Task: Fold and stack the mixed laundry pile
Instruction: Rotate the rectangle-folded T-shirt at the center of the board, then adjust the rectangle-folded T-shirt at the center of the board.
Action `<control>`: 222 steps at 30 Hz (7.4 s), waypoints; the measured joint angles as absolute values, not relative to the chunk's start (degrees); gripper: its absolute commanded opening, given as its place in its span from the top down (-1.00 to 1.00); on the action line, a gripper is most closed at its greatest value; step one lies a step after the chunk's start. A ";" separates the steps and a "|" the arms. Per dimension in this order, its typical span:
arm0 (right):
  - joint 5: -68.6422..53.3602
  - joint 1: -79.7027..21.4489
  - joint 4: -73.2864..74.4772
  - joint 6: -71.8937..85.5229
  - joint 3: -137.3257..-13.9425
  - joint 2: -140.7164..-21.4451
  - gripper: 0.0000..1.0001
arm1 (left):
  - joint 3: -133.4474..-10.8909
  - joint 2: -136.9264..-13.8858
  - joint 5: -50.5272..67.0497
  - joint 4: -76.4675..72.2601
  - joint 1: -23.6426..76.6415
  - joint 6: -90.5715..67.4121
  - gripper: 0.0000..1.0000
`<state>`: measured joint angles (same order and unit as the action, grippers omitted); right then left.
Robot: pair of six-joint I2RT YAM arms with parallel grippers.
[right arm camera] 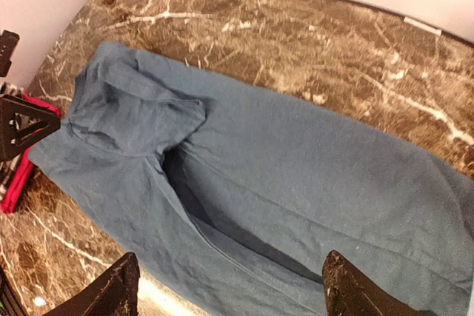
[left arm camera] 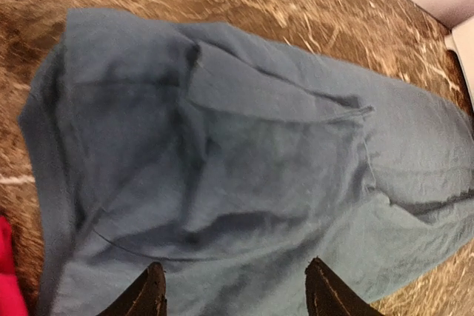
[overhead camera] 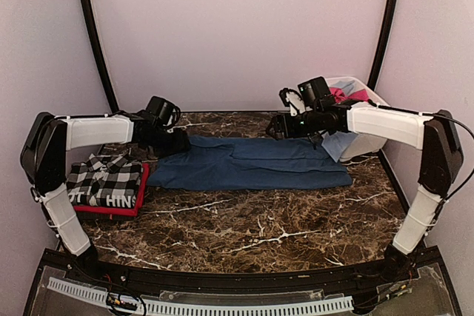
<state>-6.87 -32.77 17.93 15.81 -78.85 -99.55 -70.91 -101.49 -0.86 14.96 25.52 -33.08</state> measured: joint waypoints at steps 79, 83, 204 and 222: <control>2.61 -44.12 33.52 17.87 -59.48 -95.39 1.00 | -83.68 -113.01 1.32 24.71 30.57 -17.04 1.00; 1.72 -44.12 32.49 17.39 -59.77 -100.73 1.00 | -85.10 -117.16 -0.10 24.25 30.57 -17.37 1.00; 5.67 -87.72 25.80 28.82 -53.43 -95.90 1.00 | -43.09 -86.87 13.82 10.74 74.17 -59.35 1.00; 6.70 -88.88 27.29 33.45 -50.63 -91.92 1.00 | -38.72 -87.07 18.61 -1.23 77.14 -62.08 1.00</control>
<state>6.70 -88.88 27.29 33.45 -50.63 -91.92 -38.72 -87.07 18.61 -1.23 77.14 -62.08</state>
